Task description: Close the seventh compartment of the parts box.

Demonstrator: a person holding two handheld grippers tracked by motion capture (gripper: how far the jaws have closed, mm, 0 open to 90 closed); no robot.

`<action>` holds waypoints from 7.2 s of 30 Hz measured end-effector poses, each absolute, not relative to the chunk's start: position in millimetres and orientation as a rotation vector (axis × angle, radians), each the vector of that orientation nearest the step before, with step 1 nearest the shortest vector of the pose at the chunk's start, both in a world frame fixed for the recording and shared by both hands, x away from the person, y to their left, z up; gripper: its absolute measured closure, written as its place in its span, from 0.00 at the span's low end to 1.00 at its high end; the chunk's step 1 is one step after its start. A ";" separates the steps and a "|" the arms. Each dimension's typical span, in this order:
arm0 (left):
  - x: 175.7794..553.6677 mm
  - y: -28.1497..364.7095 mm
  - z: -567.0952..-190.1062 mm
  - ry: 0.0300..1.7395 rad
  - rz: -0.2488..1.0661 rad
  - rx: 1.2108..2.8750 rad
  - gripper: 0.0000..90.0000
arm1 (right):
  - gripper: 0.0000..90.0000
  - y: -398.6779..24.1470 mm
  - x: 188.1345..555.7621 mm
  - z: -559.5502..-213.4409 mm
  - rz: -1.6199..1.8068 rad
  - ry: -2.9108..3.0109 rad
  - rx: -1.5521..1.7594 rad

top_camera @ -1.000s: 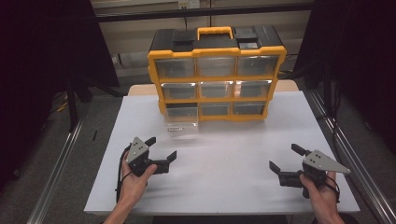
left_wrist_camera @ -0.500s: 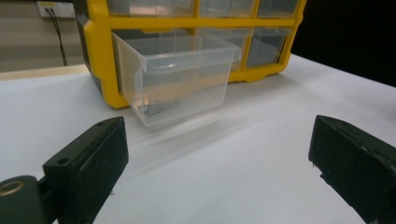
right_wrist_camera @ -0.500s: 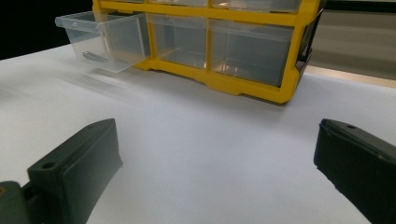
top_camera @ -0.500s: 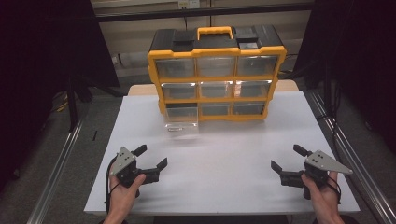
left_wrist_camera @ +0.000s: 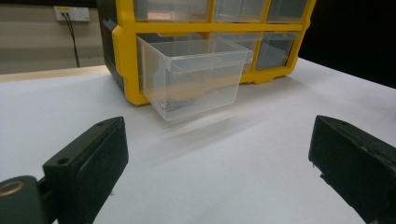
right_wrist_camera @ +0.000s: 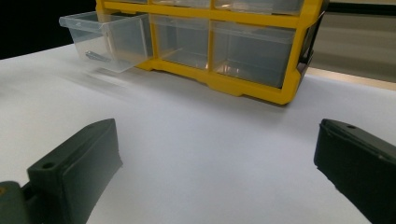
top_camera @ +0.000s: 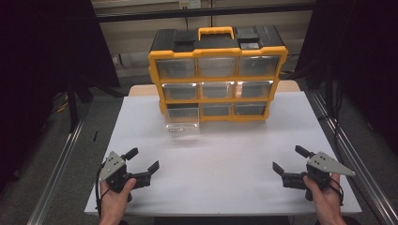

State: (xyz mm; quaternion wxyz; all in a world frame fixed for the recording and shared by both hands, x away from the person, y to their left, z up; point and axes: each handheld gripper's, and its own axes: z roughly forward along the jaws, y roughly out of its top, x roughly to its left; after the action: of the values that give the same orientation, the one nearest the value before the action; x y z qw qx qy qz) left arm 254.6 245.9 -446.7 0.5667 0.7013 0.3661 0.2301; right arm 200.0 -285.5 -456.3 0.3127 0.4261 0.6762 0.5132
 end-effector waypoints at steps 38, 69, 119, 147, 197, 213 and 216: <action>285.9 183.4 -437.7 0.585 0.315 1.871 0.07 | 0.00 -280.0 202.0 -457.0 1.348 1.828 1.089; 313.5 172.5 -440.8 0.528 0.279 1.904 0.32 | 0.00 -277.6 206.0 -457.5 1.348 1.853 1.069; 321.4 169.9 -444.0 0.567 0.241 1.932 1.00 | 0.00 -277.0 205.4 -457.8 1.351 1.857 1.064; 365.0 171.5 -445.6 0.654 0.301 1.934 1.00 | 0.00 -277.2 205.3 -457.3 1.346 1.852 1.066; 383.5 169.3 -445.4 0.711 0.383 1.940 1.00 | 0.00 -276.3 205.4 -457.1 1.352 1.853 1.059; 388.3 167.5 -444.0 0.721 0.398 1.946 1.00 | 0.00 -276.6 205.3 -457.2 1.352 1.852 1.060; 391.0 165.7 -444.9 0.710 0.406 1.955 1.00 | 0.00 -276.2 205.5 -457.2 1.352 1.854 1.058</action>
State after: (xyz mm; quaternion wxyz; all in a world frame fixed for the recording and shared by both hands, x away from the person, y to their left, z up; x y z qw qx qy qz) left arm 391.0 165.7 -444.9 0.4895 0.8045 0.2922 0.1670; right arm 205.5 -276.2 -457.2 0.3025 0.3992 0.6993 0.5100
